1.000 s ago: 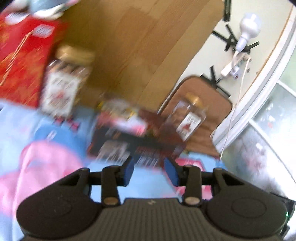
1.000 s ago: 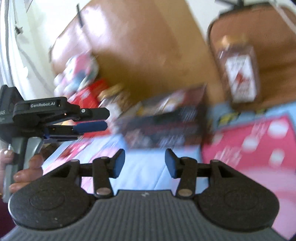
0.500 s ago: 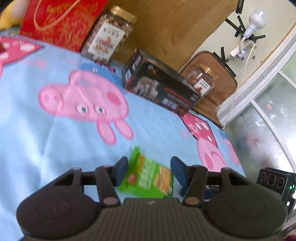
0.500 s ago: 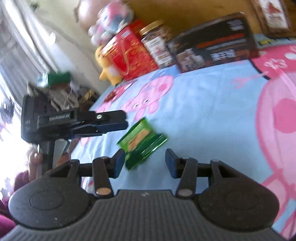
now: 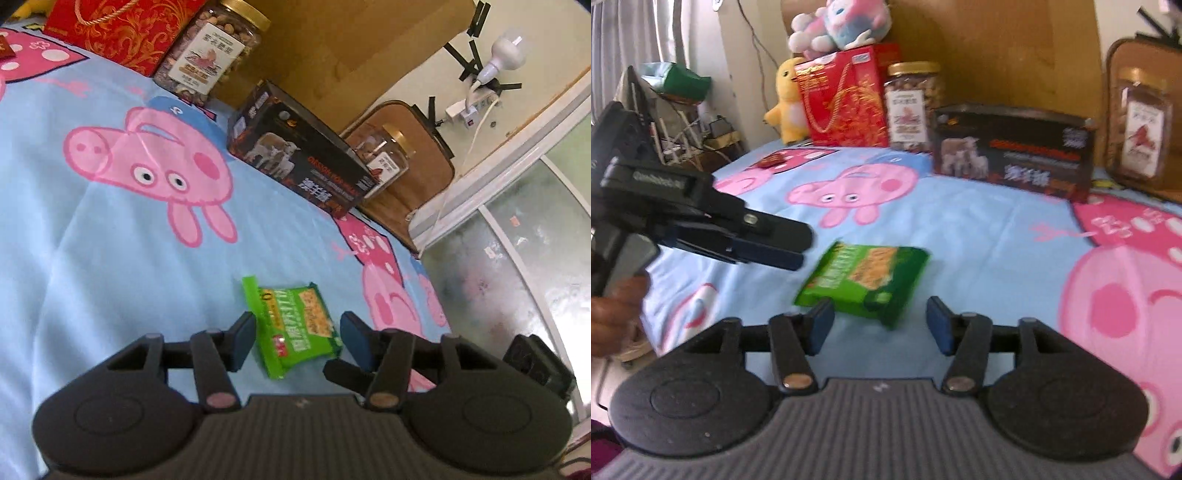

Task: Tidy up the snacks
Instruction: 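Grasp the green cracker packet with the left tool and lift it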

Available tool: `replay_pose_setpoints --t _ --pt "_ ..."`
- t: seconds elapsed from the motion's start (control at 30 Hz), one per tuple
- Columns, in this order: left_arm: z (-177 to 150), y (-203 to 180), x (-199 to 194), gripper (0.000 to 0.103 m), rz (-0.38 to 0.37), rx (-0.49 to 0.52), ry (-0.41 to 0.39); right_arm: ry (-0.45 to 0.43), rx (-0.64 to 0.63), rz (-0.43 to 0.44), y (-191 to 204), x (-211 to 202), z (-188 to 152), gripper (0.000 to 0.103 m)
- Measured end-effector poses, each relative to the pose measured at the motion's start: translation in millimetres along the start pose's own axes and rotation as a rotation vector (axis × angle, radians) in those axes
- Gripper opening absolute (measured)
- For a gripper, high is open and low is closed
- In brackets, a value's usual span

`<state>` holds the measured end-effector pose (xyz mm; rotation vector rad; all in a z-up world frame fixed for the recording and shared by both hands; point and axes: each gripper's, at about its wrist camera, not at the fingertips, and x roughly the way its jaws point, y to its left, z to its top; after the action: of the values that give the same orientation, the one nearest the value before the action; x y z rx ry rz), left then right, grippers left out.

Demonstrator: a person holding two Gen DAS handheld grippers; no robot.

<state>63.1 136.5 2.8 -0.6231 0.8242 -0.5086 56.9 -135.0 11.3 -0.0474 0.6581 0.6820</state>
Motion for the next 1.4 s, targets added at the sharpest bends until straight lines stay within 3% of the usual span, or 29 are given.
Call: replay_pose_setpoints --t 0.27,0.37,0.47,0.57,0.67,0.87,0.97,1.07,1.2,1.4 --pt "-4 -7 20 0.048 -0.006 0.014 0.043 -0.004 -0.074 0.023 3 6 1 0.064" --pt "-2 -9 24 0.048 0.008 0.02 0.042 0.025 -0.111 0.057 9 18 4 0.05" --pt "5 -12 21 0.048 0.015 0.027 0.035 -0.001 -0.171 0.031 16 18 3 0.05" --pt "11 -10 15 0.048 0.03 0.027 0.013 -0.006 -0.2 0.01 13 13 1 0.052" --pt "12 -7 13 0.048 0.017 0.007 0.015 -0.022 -0.199 -0.058 2 6 -1 0.064" --pt "5 -9 22 0.058 0.003 -0.003 0.052 -0.031 -0.239 -0.043 -1 5 0 0.067" --pt "2 -9 29 0.056 0.018 -0.002 0.07 -0.014 -0.267 -0.029 2 14 1 0.066" --pt "3 -11 31 0.05 0.044 0.021 0.053 0.001 -0.273 0.0 5 23 2 0.056" --pt "13 -11 32 0.05 0.046 0.023 0.046 -0.013 -0.276 -0.018 8 24 3 0.049" --pt "45 -31 40 0.05 0.031 0.103 0.016 -0.092 -0.248 -0.065 0 21 18 0.049"
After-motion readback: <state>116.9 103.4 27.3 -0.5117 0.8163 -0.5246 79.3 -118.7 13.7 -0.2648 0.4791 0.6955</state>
